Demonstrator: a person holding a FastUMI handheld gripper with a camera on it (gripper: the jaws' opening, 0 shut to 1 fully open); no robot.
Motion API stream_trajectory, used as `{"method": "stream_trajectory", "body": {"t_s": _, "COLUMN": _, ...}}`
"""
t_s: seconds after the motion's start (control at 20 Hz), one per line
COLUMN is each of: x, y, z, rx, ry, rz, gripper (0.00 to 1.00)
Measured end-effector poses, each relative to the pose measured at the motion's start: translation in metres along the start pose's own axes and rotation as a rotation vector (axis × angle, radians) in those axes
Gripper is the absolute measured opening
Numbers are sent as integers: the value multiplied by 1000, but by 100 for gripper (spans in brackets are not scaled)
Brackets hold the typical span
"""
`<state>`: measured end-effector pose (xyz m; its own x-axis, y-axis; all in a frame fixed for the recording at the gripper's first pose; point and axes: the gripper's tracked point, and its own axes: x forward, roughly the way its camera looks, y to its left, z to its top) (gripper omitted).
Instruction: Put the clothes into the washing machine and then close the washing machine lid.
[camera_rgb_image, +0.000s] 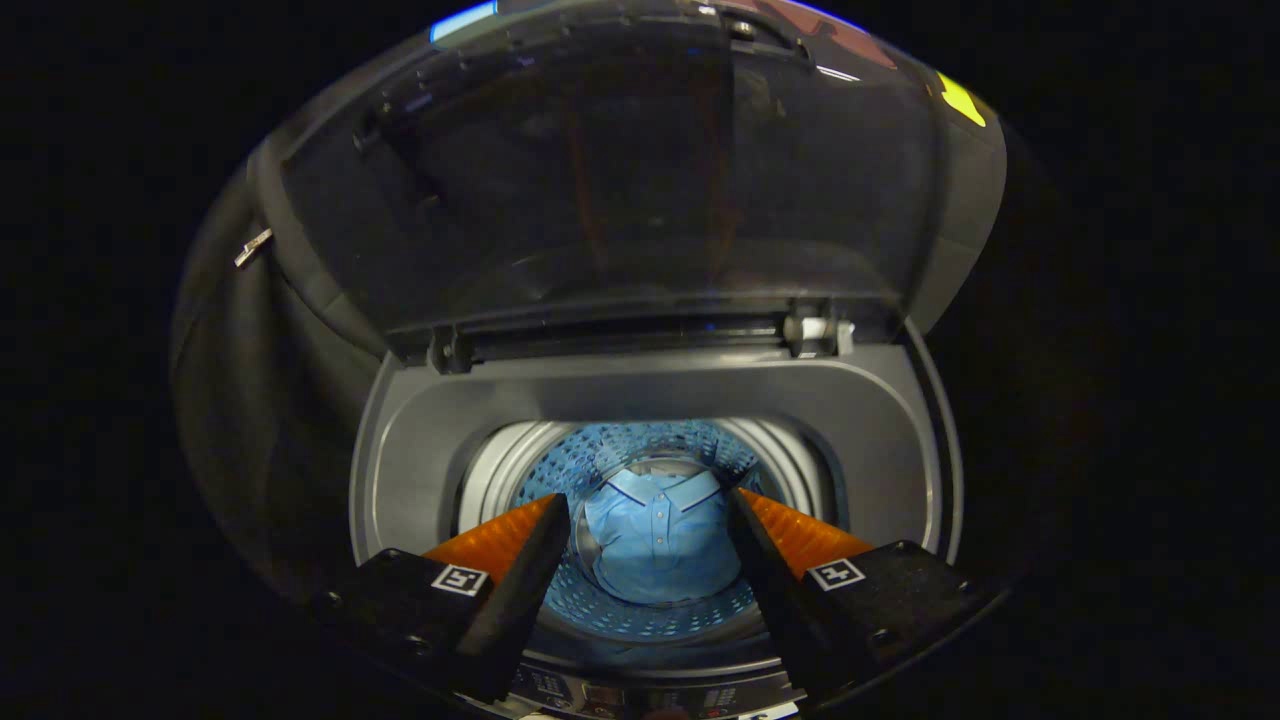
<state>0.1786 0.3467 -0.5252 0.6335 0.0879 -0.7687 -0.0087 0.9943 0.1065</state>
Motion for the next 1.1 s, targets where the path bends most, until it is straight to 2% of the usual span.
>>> {"method": "stream_trajectory", "body": {"t_s": 0.4, "x": -82, "y": 18, "z": 98, "rx": -5, "ry": -162, "rz": 69, "gripper": 100}}
{"method": "stream_trajectory", "body": {"t_s": 0.7, "x": -134, "y": 38, "z": 189, "rx": -19, "ry": -304, "rz": 103, "gripper": 100}}
{"method": "stream_trajectory", "body": {"t_s": 0.85, "x": -140, "y": 49, "z": 222, "rx": -24, "ry": -343, "rz": 106, "gripper": 100}}
{"method": "stream_trajectory", "body": {"t_s": 1.1, "x": -125, "y": 57, "z": 254, "rx": -18, "ry": -341, "rz": 83, "gripper": 100}}
